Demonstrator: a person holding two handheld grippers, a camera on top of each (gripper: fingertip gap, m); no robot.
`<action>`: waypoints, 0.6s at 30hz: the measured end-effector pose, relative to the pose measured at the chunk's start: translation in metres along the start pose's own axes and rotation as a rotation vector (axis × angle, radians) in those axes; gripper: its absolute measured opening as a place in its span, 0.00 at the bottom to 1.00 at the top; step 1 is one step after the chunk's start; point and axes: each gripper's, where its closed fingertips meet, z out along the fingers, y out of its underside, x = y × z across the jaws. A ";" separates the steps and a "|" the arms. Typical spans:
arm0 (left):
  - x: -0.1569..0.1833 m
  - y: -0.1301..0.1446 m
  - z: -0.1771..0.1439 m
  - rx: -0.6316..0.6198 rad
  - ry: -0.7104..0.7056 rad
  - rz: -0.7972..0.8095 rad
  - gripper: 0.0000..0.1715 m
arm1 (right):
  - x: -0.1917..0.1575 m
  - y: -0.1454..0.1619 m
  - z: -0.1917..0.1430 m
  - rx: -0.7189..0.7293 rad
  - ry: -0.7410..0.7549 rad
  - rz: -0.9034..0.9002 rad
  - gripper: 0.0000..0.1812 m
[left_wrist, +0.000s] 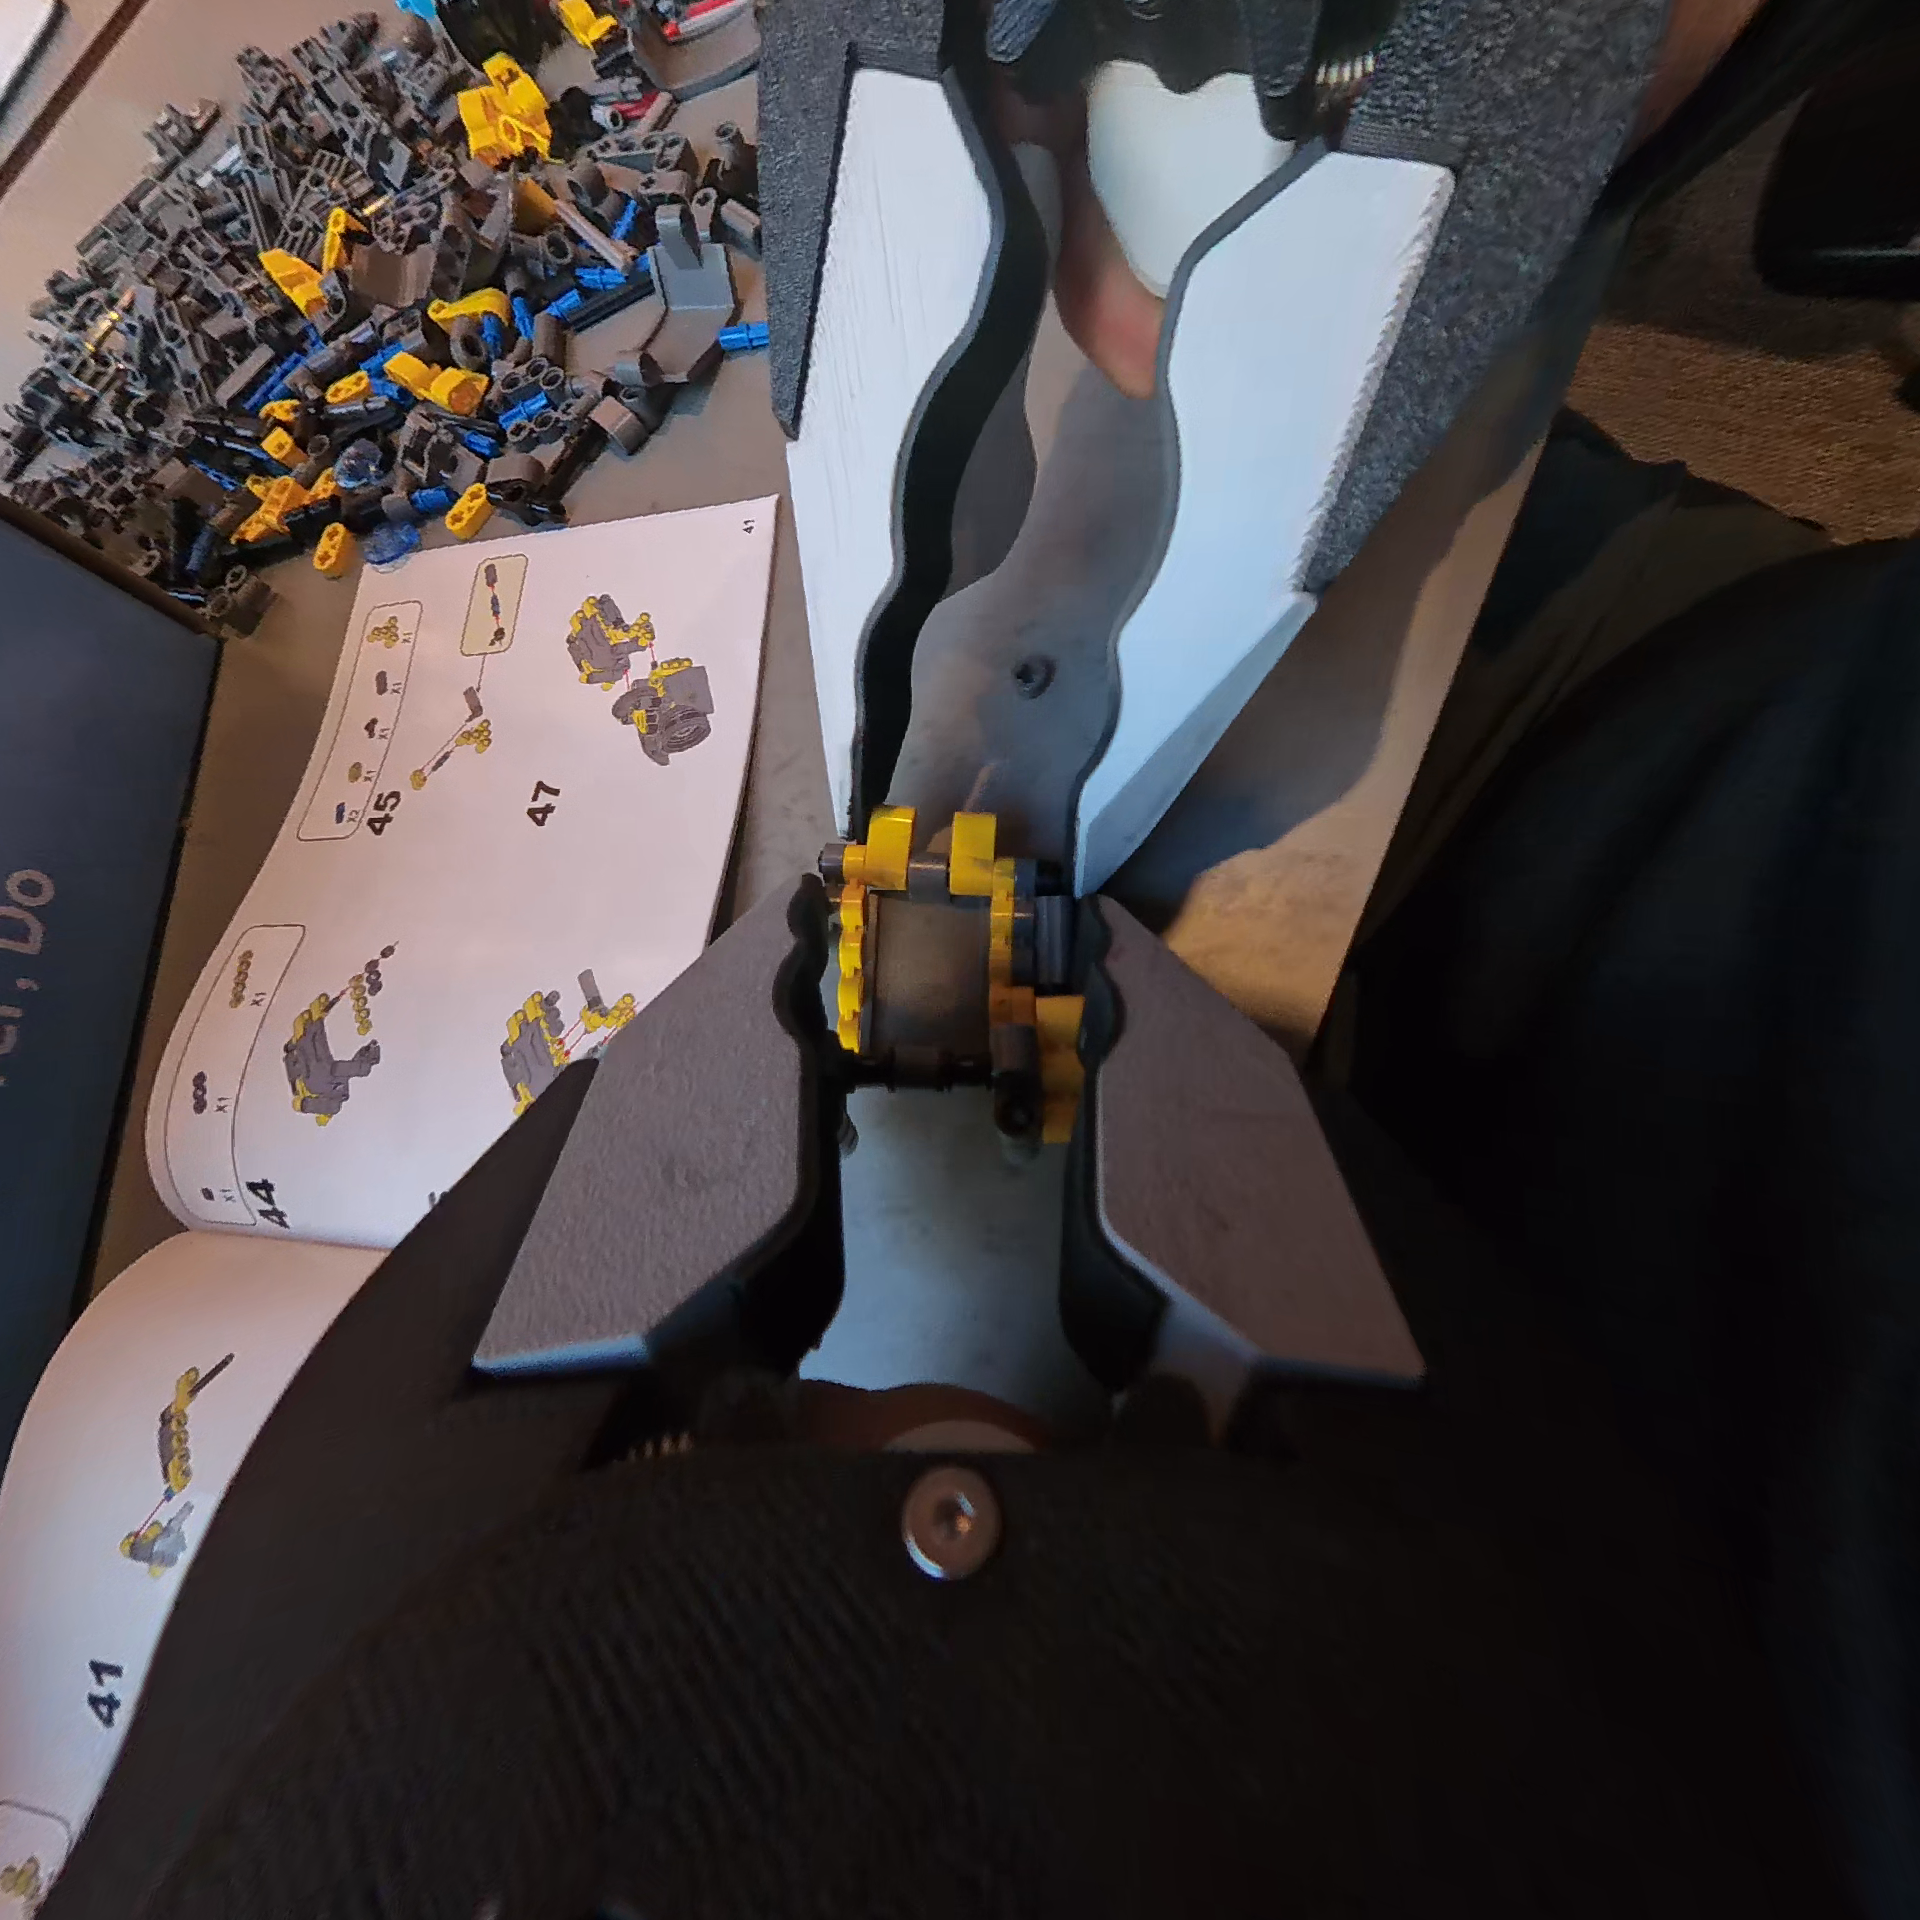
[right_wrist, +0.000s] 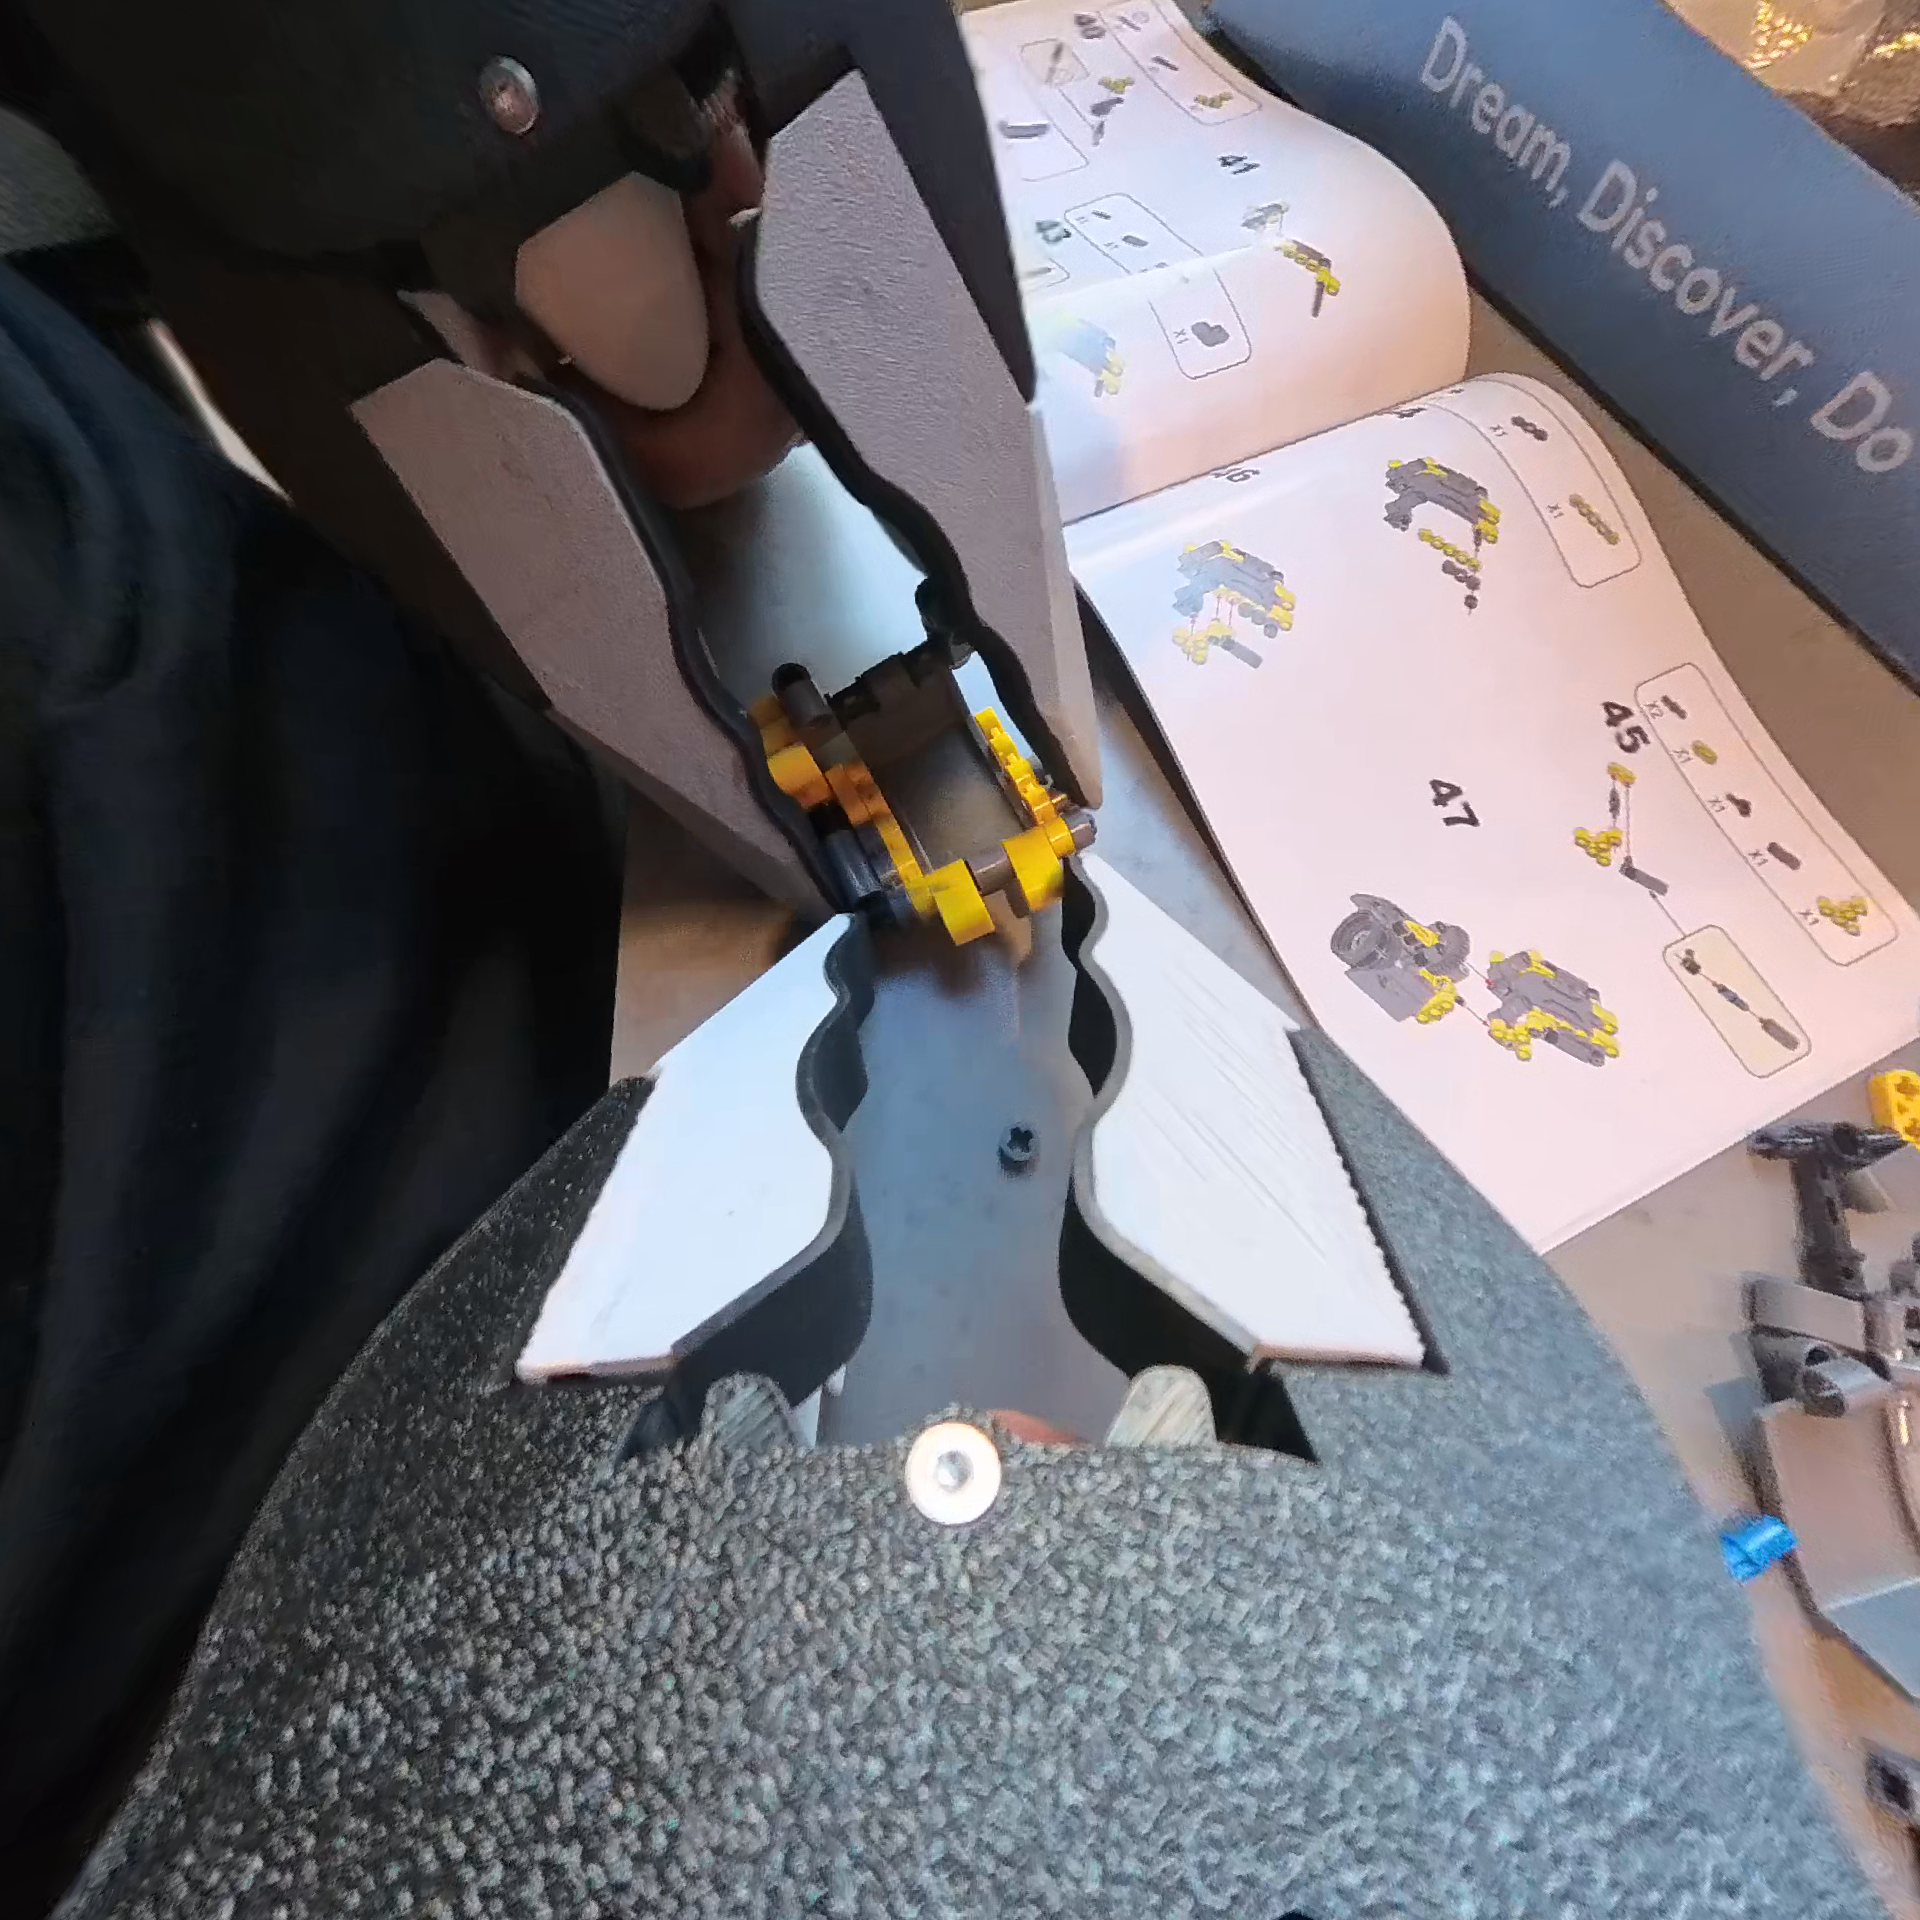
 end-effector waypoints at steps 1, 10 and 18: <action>-0.001 0.000 0.000 0.003 -0.008 0.002 0.26 | 0.001 -0.001 0.000 0.003 0.001 0.012 0.17; -0.007 -0.001 -0.002 0.013 -0.043 -0.024 0.25 | 0.005 -0.005 0.000 0.028 0.033 0.066 0.18; -0.004 0.004 -0.006 0.010 -0.035 -0.034 0.26 | 0.000 -0.006 0.002 0.023 0.111 -0.081 0.18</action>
